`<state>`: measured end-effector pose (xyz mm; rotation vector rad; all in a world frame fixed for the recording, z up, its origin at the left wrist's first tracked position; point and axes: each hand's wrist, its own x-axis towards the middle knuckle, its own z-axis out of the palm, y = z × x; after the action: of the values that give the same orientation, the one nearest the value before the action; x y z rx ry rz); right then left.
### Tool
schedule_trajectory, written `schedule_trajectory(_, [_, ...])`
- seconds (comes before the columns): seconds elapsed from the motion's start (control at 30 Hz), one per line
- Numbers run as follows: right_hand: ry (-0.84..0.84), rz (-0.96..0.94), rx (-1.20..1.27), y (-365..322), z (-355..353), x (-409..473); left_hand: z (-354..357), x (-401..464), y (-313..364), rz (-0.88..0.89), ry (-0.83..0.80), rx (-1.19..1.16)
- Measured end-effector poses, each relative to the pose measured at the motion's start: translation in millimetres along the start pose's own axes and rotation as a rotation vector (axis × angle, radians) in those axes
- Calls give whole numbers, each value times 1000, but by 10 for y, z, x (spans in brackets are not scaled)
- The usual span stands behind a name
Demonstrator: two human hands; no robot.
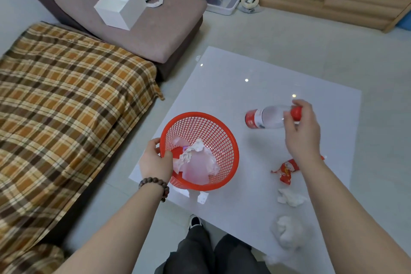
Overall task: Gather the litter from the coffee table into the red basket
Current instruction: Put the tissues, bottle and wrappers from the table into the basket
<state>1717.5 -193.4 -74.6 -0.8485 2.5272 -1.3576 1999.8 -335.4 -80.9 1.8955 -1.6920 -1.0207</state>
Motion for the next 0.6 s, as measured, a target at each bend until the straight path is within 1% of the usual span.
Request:
schedule_trajectory(0.03, [30, -22, 61, -131, -81, -9, -4, 7, 27, 0, -3, 6])
schedule_trajectory(0.1, [22, -50, 166, -364, -181, -49, -14, 19, 72, 9, -27, 3])
schedule_trajectory(0.2, [-94, -92, 227, -630, -137, -141, -15, 10, 135, 55, -91, -42])
schedule_trajectory(0.3, [-225, -136, 223, -810, 85, -277, 3, -29, 224, 96, -146, -84])
schedule_trajectory(0.43, [-355, -230, 170, -922, 390, -429, -3, -103, 359, 162, -166, -127])
schedule_trajectory(0.6, [-423, -236, 74, -899, 608, -447, -50, -168, 442, 264, -215, -124])
